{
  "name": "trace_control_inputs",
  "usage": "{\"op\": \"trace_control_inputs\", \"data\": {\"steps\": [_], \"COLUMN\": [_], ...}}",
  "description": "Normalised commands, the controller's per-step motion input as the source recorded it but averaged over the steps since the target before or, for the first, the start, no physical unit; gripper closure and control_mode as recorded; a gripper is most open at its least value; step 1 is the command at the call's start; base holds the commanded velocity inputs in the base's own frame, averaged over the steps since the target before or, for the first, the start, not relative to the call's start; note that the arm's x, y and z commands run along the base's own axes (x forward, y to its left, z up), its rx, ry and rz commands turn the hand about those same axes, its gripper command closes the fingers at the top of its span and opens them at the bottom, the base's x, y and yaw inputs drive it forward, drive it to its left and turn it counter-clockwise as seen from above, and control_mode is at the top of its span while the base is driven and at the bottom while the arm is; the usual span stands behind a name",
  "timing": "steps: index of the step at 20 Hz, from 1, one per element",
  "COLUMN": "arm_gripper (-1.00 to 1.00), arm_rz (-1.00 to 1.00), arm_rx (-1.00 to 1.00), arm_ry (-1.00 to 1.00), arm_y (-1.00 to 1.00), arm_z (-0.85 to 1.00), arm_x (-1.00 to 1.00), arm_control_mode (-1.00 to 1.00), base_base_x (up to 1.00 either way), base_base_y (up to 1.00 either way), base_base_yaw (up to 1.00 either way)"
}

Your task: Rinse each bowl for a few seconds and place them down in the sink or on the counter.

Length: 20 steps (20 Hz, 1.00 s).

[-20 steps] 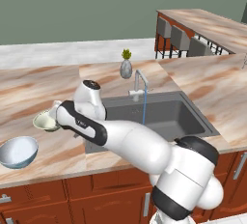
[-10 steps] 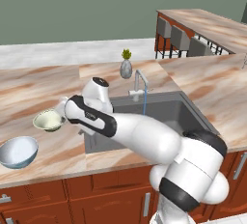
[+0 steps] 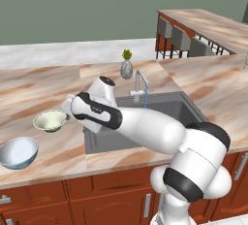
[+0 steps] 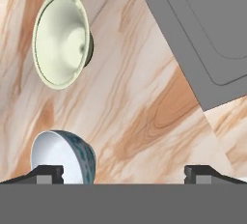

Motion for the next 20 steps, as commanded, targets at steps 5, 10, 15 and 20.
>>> {"op": "trace_control_inputs", "data": {"steps": [5, 10, 15, 20], "arm_gripper": [-1.00, -1.00, -1.00, -1.00], "arm_rz": [0.01, 0.01, 0.01, 0.00], "arm_rx": [0.02, 0.00, 0.00, 0.00], "arm_ry": [0.00, -0.03, -0.06, -0.10], "arm_y": [-0.11, -0.06, -0.04, 0.00], "arm_z": [0.00, 0.00, 0.00, -0.01], "arm_x": [0.13, 0.14, 0.12, 0.06], "arm_control_mode": [-1.00, -1.00, -1.00, -1.00], "base_base_x": [0.00, 0.00, 0.00, 0.00], "base_base_y": [0.00, 0.00, 0.00, 0.00], "base_base_yaw": [0.00, 0.00, 0.00, 0.00]}}
